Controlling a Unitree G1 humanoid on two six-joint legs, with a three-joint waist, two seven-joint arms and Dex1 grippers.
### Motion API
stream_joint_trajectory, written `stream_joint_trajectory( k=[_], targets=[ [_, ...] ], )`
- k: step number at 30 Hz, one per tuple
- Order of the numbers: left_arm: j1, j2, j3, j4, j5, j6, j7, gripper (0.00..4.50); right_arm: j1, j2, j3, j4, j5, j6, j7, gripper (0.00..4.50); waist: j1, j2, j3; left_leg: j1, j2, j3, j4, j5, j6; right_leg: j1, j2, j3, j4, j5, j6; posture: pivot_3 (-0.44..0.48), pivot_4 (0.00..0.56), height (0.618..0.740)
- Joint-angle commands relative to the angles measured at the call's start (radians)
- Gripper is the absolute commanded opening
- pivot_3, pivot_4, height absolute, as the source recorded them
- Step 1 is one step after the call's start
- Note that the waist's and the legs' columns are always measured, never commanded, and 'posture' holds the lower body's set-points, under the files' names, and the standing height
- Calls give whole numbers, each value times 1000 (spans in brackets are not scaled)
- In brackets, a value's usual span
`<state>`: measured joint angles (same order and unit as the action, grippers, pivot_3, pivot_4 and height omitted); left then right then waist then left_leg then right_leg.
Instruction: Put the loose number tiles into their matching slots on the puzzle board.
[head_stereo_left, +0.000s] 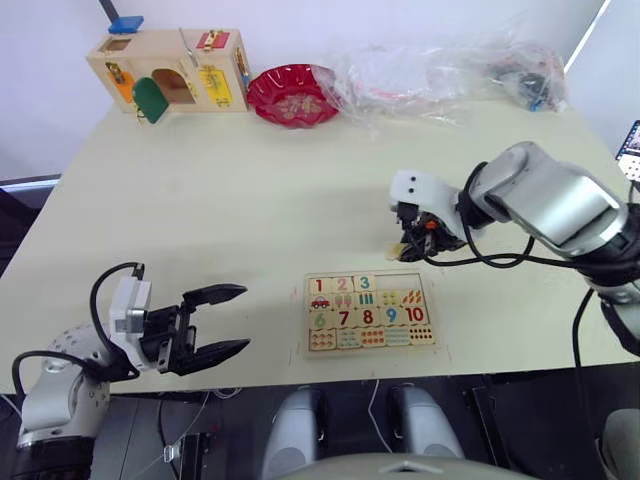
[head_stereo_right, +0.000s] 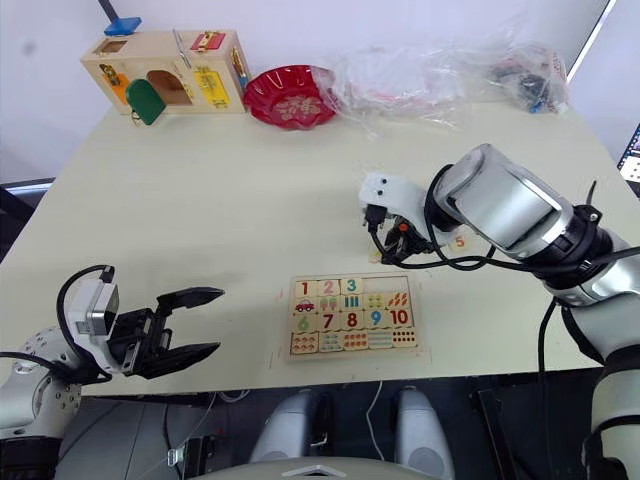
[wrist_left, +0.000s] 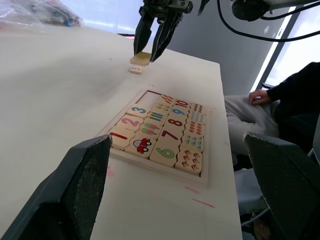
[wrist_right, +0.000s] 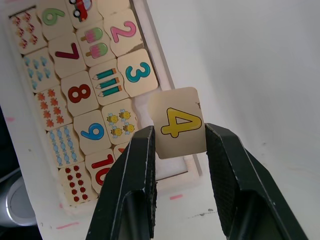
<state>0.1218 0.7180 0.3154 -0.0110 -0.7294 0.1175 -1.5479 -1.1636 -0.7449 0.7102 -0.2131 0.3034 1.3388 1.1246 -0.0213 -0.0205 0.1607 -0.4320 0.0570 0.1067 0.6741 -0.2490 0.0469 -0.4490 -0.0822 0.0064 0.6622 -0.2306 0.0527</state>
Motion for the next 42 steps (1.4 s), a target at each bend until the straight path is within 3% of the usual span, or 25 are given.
stream_joint_trajectory(
  k=[1,14,42],
  targets=[
    [4,5,30,-27,-8,-16,0,4500,-33,26,23,-1,-3,31,-30,884,0,0,0,0,0,0,0,0,0,0,0,0,0,0,0,0,150,740],
    [16,6,46,-36,-10,-14,10,4500,29,59,74,-42,19,56,-123,884,0,0,0,-1,0,-4,1,0,0,2,0,-6,-1,0,0,0,150,740],
    [32,-3,41,-66,-9,-3,35,4500,84,80,110,-43,6,0,-186,884,-18,0,0,-1,0,-7,1,1,-1,4,1,-8,-1,0,0,0,150,740]
  ],
)
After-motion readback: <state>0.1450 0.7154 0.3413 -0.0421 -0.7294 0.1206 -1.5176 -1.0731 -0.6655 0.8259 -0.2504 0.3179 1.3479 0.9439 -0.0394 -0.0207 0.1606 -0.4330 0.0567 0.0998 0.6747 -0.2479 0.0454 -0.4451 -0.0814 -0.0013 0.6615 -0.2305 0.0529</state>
